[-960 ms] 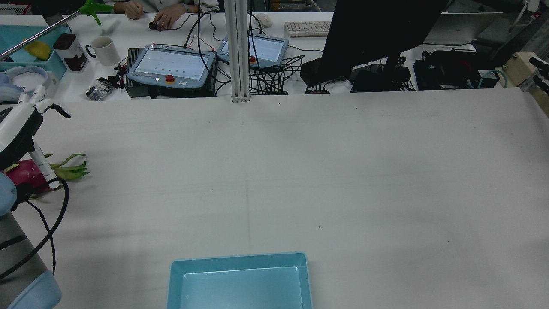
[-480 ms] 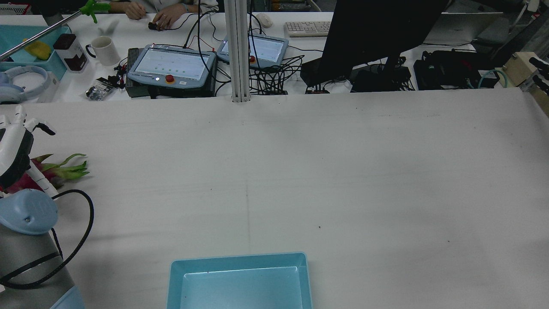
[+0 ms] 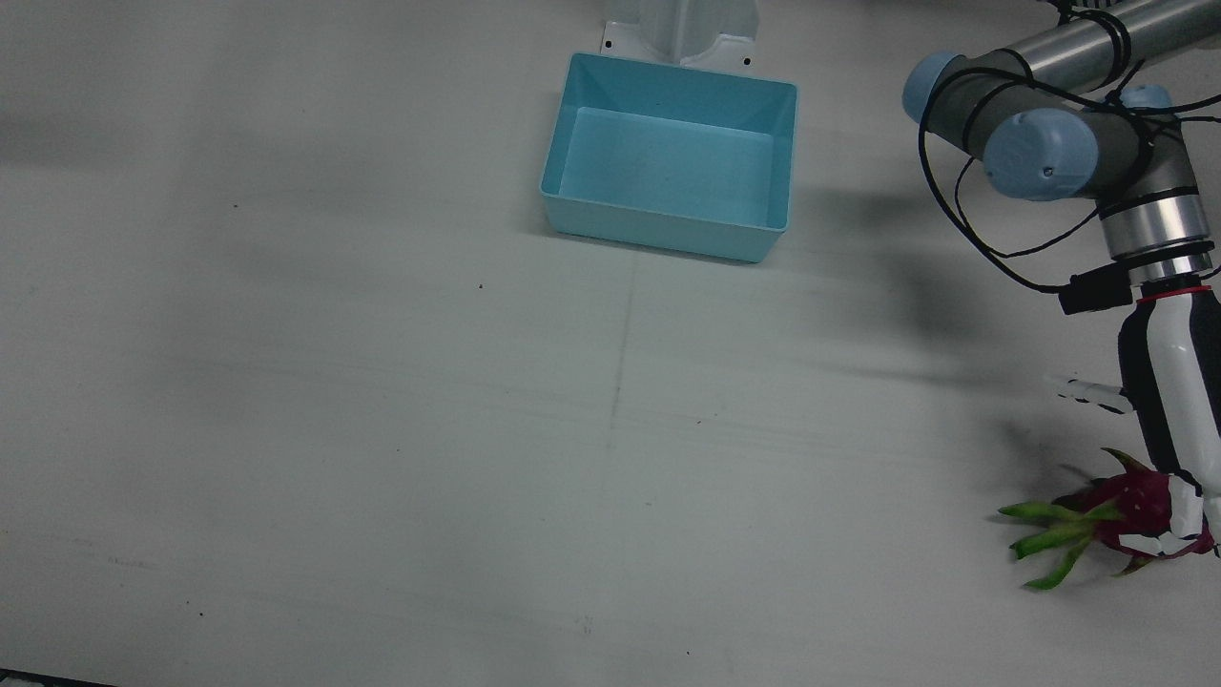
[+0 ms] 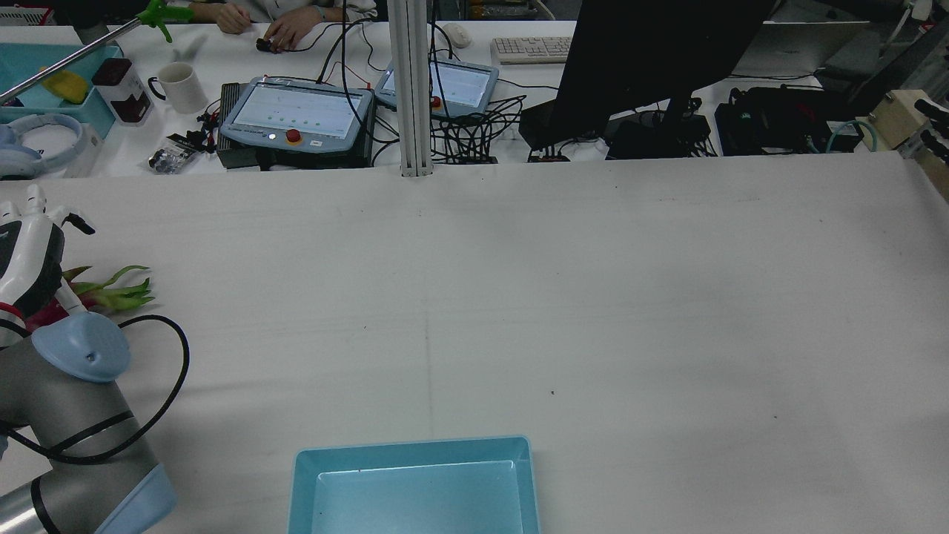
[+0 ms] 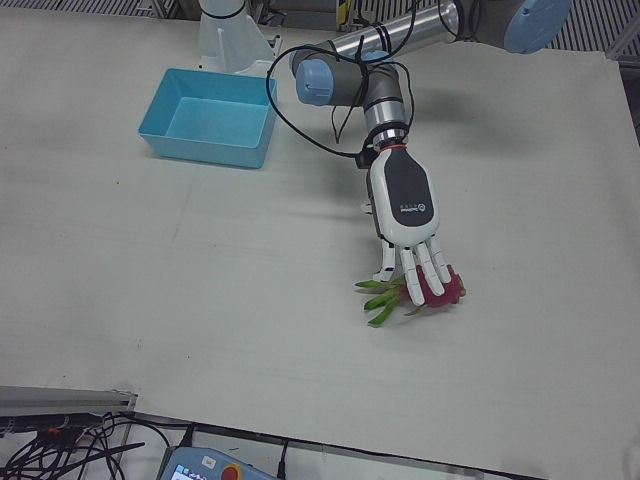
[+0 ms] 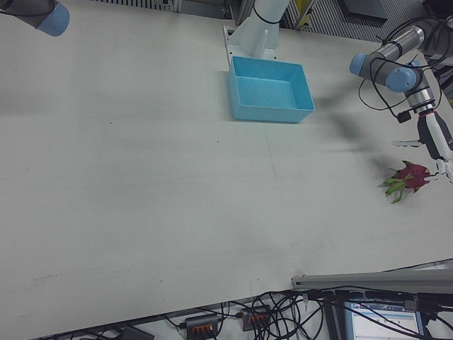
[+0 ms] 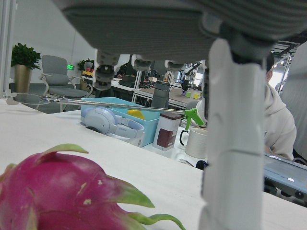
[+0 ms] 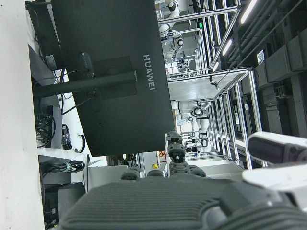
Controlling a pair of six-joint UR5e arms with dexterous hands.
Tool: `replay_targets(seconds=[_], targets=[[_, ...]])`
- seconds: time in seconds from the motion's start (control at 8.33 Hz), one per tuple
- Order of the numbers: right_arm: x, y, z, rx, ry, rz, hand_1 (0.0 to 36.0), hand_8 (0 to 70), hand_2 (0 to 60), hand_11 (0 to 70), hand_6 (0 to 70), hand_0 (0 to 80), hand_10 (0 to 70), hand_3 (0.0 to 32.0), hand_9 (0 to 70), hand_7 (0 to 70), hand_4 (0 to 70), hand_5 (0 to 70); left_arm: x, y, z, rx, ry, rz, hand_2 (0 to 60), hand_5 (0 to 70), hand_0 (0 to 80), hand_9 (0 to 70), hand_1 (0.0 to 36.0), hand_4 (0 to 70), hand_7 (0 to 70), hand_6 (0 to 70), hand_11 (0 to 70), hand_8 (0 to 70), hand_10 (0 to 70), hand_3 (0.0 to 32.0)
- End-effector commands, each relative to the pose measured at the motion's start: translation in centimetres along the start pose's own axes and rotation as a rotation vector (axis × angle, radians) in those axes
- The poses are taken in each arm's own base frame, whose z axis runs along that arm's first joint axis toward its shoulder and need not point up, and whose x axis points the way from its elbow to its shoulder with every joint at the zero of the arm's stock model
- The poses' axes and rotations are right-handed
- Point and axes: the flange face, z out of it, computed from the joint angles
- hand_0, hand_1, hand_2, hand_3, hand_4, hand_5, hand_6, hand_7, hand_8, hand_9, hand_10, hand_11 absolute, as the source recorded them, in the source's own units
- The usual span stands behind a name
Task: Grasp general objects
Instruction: 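Lower the left hand around the dragon fruit and position fingers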
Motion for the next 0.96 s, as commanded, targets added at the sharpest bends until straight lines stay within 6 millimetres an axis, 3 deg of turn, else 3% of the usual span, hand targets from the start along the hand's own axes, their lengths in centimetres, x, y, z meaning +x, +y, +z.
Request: replay_targets(seconds=[0.0, 0.48, 0.84], targets=[[0.0, 0.0, 0.0, 0.0, 0.0, 0.0, 0.0, 0.0, 0.0, 0.0, 0.0, 0.0, 0.0, 0.0, 0.0, 0.0, 0.0, 0.0, -2.0, 0.9, 5.0, 0.075, -0.022, 0.036, 22.3, 0.0, 80.0, 0.0, 36.0, 0.0, 0.0, 0.0, 0.7, 2.9, 0.0, 15.8], [0.0, 0.0, 0.0, 0.0, 0.0, 0.0, 0.0, 0.0, 0.0, 0.0, 0.0, 0.0, 0.0, 0.0, 0.0, 0.0, 0.0, 0.0, -4.6, -0.1, 7.4, 0.103, -0.027, 0.059, 24.7, 0.0, 80.0, 0.0, 36.0, 0.0, 0.0, 0.0, 0.0, 2.4, 0.0, 15.0], [0.0, 0.1, 0.0, -0.001, 0.0, 0.0, 0.0, 0.0, 0.0, 0.0, 0.0, 0.0, 0.0, 0.0, 0.0, 0.0, 0.0, 0.0, -5.6, 0.0, 6.9, 0.094, -0.035, 0.066, 25.7, 0.0, 80.0, 0.0, 36.0, 0.0, 0.0, 0.0, 1.5, 3.0, 0.0, 14.0]])
